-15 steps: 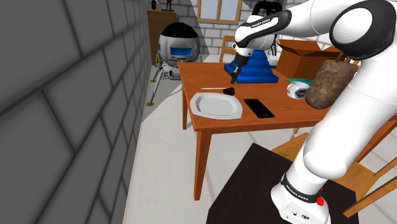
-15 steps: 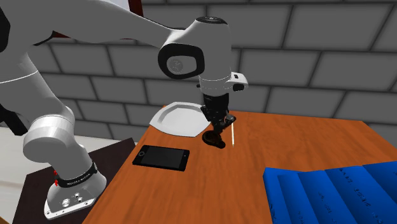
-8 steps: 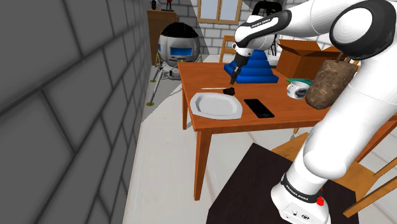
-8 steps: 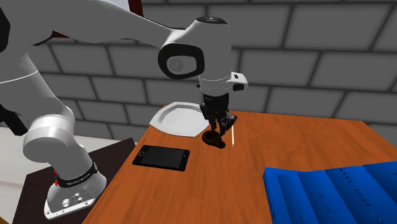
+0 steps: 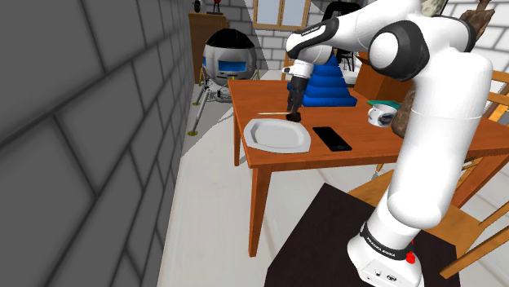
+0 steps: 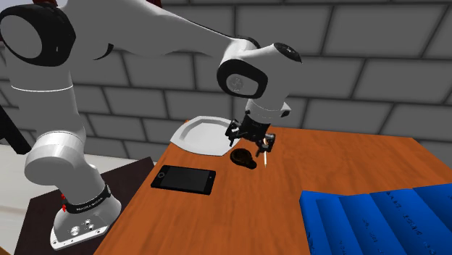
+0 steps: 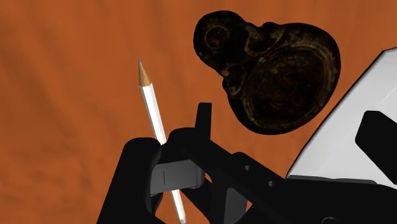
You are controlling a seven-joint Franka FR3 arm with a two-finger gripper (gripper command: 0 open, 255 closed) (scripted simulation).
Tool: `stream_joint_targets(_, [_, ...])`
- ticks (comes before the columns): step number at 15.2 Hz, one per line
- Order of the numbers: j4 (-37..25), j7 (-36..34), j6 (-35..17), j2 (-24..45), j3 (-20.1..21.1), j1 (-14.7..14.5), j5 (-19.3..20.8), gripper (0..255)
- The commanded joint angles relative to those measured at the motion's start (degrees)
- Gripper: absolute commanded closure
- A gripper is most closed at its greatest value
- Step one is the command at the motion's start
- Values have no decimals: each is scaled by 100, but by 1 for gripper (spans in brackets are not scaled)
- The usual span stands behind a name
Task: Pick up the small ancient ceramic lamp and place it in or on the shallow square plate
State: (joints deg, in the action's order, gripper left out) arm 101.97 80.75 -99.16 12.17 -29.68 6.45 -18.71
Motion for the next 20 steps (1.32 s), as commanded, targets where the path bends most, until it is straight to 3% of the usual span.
stream_joint_targets(1, [116, 45, -104, 15, 27, -23, -29, 0])
stream_joint_targets(11, [303, 61, -296, 17, 48, -54, -51, 0])
stream_joint_targets(12, [303, 61, -296, 17, 48, -54, -51, 255])
stream_joint_targets(20, [304, 61, -296, 16, 48, -54, -51, 255])
